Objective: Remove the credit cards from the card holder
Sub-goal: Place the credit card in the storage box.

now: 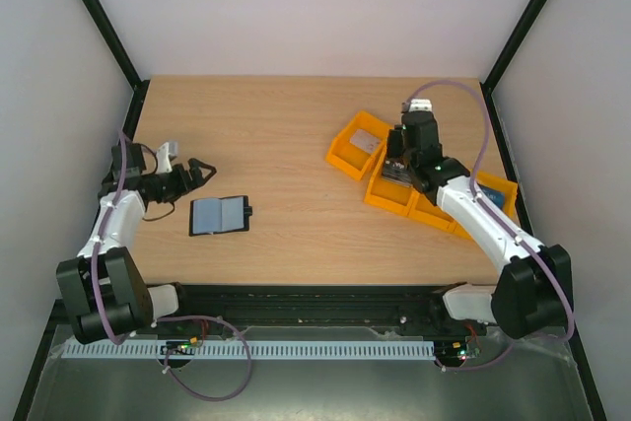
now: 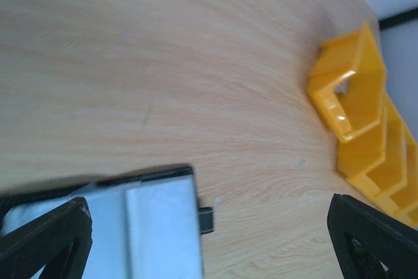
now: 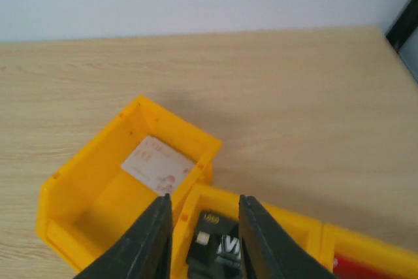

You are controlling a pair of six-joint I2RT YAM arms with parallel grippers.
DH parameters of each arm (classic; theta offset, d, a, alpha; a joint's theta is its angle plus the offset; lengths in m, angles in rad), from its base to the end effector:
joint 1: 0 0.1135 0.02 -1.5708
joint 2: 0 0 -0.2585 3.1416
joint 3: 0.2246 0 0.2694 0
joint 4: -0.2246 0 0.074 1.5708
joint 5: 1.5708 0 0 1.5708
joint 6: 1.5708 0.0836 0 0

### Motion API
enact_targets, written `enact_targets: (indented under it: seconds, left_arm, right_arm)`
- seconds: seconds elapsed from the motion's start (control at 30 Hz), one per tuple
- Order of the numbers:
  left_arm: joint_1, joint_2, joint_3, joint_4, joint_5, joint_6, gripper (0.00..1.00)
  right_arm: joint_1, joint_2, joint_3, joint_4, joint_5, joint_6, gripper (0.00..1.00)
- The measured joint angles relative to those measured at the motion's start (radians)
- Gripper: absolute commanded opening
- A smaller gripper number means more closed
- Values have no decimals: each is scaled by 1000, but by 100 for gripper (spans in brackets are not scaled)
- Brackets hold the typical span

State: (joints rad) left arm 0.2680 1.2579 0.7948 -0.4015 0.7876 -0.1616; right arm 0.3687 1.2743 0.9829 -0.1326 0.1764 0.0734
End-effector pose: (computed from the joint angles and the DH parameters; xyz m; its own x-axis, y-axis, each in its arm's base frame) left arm 0.2939 0.0193 0.1946 -0.7654 -0.3279 -0.5537 0.1353 0.7593 -0.6366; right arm 0.3371 0.1145 0.2784 -0.3978 -0.0763 -0.9143 -0.1769 0.9842 -0.0052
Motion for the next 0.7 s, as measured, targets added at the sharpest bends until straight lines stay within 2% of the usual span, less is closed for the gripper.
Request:
enact_targets:
  seconds: [0.1, 0.23, 0.43, 0.7]
  left_arm:
    - [36, -6, -86, 53, -32, -73, 99]
    - [40, -6, -138, 84, -58, -140, 99]
    - [54, -6, -140, 130, -63, -177, 99]
    - [58, -6, -140, 149, -63, -189, 99]
  right_arm:
    - [0, 31, -32, -42, 6, 229, 11]
    - [-1, 109, -72, -105, -42, 383, 7]
    - [-8, 139, -200, -105, -171, 497, 2]
    - [-40, 314, -192, -27, -249, 539, 2]
